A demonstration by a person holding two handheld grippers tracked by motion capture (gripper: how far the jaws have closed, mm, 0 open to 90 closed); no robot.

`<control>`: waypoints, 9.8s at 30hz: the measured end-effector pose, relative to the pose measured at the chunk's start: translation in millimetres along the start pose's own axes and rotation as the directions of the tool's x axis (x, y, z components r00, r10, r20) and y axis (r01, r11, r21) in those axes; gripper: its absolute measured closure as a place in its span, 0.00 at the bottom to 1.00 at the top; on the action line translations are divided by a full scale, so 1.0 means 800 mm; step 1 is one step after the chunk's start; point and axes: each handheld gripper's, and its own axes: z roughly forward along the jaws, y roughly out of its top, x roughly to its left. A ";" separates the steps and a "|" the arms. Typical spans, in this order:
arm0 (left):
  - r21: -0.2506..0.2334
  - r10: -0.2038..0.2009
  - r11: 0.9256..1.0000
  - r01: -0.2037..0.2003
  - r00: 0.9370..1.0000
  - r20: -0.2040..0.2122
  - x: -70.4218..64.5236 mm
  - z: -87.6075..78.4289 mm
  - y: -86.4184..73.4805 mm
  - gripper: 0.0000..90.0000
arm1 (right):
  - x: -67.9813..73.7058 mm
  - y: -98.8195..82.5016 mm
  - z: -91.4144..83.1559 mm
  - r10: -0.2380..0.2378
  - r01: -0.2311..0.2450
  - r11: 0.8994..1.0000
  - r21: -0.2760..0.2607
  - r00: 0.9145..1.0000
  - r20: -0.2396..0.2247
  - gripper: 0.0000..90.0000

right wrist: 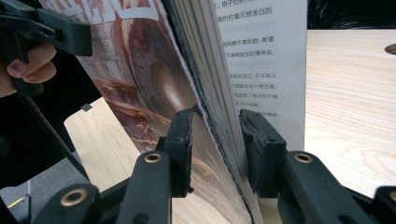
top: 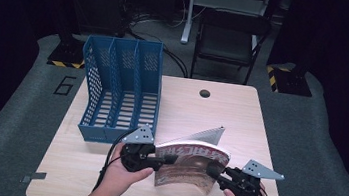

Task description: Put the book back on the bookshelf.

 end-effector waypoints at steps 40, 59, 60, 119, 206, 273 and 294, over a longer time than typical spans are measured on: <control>0.104 0.038 0.994 -0.041 0.999 0.023 -0.011 0.011 0.048 0.84 | -0.001 0.002 0.003 0.010 -0.010 1.000 -0.002 1.000 -0.001 0.73; 0.151 0.084 0.985 -0.084 0.996 0.008 -0.015 0.014 0.059 0.86 | -0.003 0.004 0.005 0.012 -0.012 1.000 -0.001 1.000 0.007 0.73; 0.152 0.075 0.986 -0.075 0.997 0.007 -0.016 0.014 0.060 0.86 | -0.003 0.005 0.006 0.011 -0.011 1.000 -0.001 1.000 0.007 0.73; 0.252 0.172 0.954 -0.163 0.985 -0.013 -0.024 0.020 0.078 0.93 | -0.008 0.003 0.008 0.024 -0.024 1.000 -0.010 1.000 -0.012 0.72; 0.285 0.150 0.950 -0.130 0.987 -0.049 -0.010 -0.014 0.137 0.93 | -0.044 -0.025 0.002 0.066 -0.074 0.994 0.080 0.993 0.095 0.56; 0.177 0.070 0.984 -0.029 0.970 -0.231 0.030 -0.128 0.206 0.93 | -0.030 -0.039 0.031 -0.076 0.040 0.966 0.256 0.989 0.131 0.51; 0.130 -0.014 0.990 0.062 0.941 -0.339 0.053 -0.151 0.204 0.93 | -0.032 -0.039 0.032 -0.095 0.056 0.962 0.267 0.986 0.136 0.51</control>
